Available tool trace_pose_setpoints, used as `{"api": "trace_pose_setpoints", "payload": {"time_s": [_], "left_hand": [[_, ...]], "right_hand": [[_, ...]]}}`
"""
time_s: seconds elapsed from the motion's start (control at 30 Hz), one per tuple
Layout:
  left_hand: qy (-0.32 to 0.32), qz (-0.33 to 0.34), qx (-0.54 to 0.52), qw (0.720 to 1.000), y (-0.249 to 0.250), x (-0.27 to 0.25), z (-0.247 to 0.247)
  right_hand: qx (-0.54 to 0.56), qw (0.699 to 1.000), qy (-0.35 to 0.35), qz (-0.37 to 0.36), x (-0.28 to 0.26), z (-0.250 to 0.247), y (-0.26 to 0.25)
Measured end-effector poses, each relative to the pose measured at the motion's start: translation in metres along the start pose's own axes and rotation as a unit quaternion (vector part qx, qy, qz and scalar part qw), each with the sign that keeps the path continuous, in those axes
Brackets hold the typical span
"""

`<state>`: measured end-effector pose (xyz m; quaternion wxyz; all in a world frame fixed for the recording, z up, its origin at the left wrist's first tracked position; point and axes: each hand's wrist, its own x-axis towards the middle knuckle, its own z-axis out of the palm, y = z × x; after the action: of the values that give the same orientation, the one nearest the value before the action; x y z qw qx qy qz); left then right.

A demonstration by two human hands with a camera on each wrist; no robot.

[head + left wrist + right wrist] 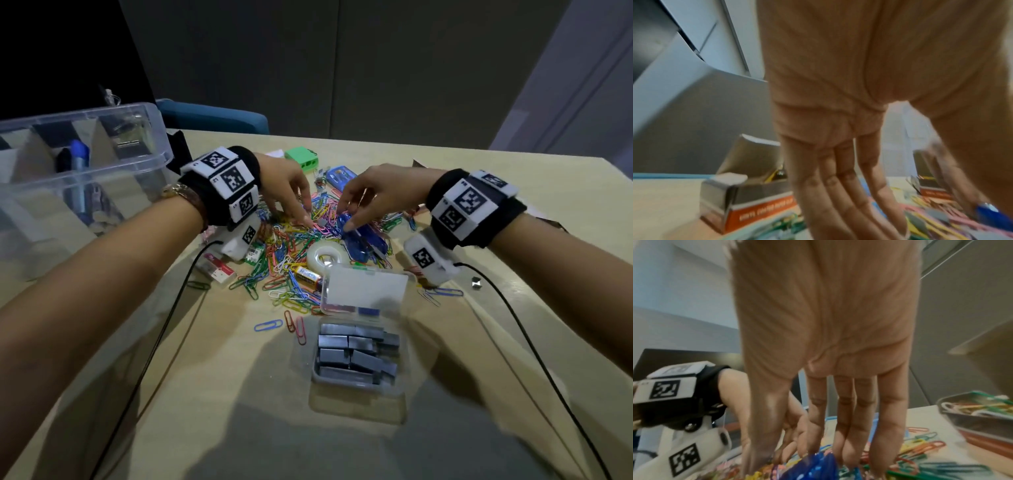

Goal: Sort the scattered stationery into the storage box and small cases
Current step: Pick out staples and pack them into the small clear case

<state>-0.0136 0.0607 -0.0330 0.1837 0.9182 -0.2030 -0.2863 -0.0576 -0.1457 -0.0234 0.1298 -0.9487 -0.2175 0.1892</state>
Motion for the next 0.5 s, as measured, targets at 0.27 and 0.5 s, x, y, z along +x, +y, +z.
{"api": "trace_pose_setpoints", "payload": {"time_s": [0.27, 0.5], "left_hand": [[-0.021, 0.012, -0.008, 1.000, -0.005, 0.007, 0.011], [-0.012, 0.008, -0.046, 0.999, -0.016, -0.004, 0.003]], "right_hand": [[-0.063, 0.997, 0.046, -0.030, 0.035, 0.014, -0.011], [-0.089, 0.995, 0.029, -0.032, 0.047, 0.015, -0.023]]}}
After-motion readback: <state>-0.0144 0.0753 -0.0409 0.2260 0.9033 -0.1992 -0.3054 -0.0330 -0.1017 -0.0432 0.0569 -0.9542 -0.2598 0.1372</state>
